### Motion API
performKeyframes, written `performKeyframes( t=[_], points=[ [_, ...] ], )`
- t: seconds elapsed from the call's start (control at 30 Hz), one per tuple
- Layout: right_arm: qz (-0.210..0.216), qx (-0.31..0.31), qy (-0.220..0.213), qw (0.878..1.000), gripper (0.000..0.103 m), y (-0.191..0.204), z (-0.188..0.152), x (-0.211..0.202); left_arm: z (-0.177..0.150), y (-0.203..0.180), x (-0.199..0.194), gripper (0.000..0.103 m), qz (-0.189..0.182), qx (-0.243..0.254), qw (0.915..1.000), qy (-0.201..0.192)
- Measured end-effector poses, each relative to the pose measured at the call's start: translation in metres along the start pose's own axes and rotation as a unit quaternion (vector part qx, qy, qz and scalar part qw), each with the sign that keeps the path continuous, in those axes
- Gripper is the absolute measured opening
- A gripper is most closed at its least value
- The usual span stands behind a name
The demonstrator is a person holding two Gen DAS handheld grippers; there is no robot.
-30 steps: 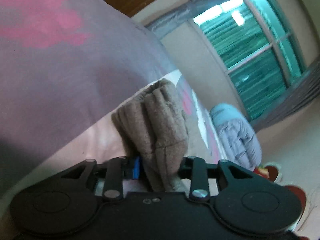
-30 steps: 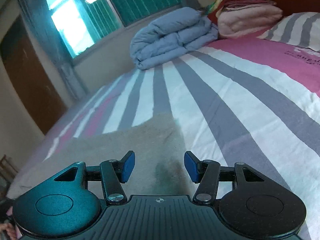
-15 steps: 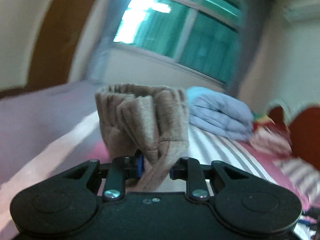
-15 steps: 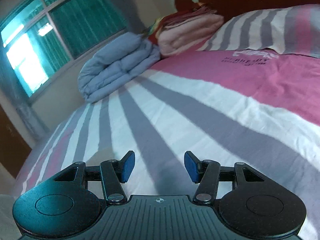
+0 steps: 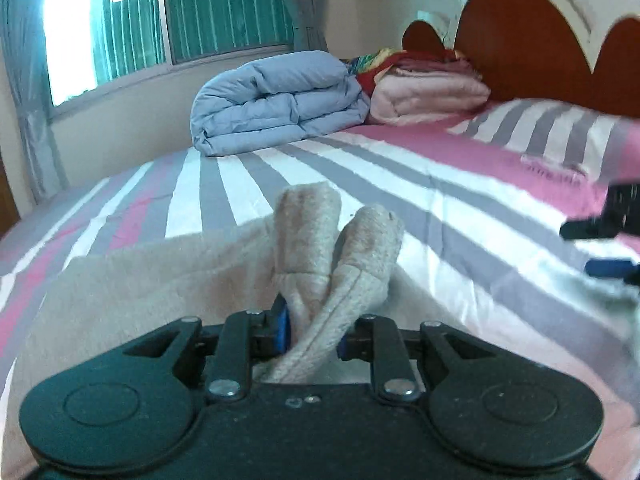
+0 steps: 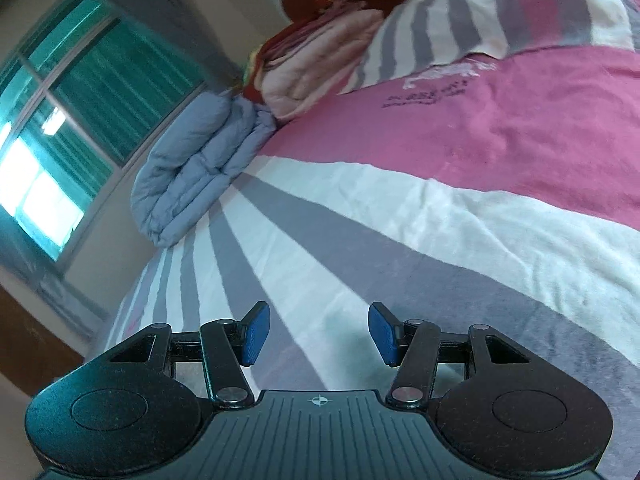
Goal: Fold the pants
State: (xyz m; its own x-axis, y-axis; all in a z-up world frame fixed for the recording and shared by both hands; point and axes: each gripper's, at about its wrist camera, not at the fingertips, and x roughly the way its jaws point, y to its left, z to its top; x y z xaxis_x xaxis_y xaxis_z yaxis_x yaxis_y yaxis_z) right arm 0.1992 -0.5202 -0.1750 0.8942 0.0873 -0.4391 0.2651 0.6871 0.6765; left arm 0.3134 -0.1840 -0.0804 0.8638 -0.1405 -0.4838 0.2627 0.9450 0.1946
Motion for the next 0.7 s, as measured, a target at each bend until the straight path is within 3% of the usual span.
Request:
performKeyframes(
  t=[0.2,0.33,0.37,0.43,0.47,0.5,0.53,0.6,0.7],
  points=[
    [-0.001,-0.003,0.013,1.000,0.055,-0.001,0.000,0.006,-0.006,-0.025,-0.010,0.011,0.050,0.040,0.9974,-0.032],
    [-0.002,-0.001,0.021,1.000,0.055,0.000,-0.002,0.011,-0.012,-0.041,-0.004,0.013,0.052,0.101,0.9935,0.006],
    [-0.003,-0.001,0.022,1.000,0.055,0.001,-0.002,0.012,-0.014,-0.040,-0.008,0.021,0.050,0.098,0.9939,-0.001],
    [-0.003,-0.004,0.022,1.000,0.055,0.002,-0.003,0.012,-0.013,-0.028,-0.017,0.046,0.000,0.058,0.9983,-0.008],
    [-0.003,-0.006,0.022,1.000,0.055,0.001,-0.003,0.011,-0.013,-0.022,-0.025,0.073,-0.035,0.040,0.9984,-0.019],
    [-0.004,-0.007,0.022,1.000,0.055,0.001,-0.003,0.010,-0.015,-0.017,-0.034,0.087,-0.063,0.027,0.9969,-0.037],
    [-0.004,-0.007,0.021,1.000,0.055,0.000,-0.002,0.009,-0.017,-0.011,-0.044,0.086,-0.071,0.015,0.9959,-0.054],
    [-0.005,-0.010,0.021,1.000,0.055,0.002,-0.003,0.009,-0.018,0.007,-0.058,0.074,-0.068,-0.018,0.9955,-0.063],
    [0.015,-0.021,0.019,1.000,0.055,0.009,-0.006,0.005,-0.028,0.060,-0.088,0.080,-0.027,-0.089,0.9896,-0.109]
  ],
)
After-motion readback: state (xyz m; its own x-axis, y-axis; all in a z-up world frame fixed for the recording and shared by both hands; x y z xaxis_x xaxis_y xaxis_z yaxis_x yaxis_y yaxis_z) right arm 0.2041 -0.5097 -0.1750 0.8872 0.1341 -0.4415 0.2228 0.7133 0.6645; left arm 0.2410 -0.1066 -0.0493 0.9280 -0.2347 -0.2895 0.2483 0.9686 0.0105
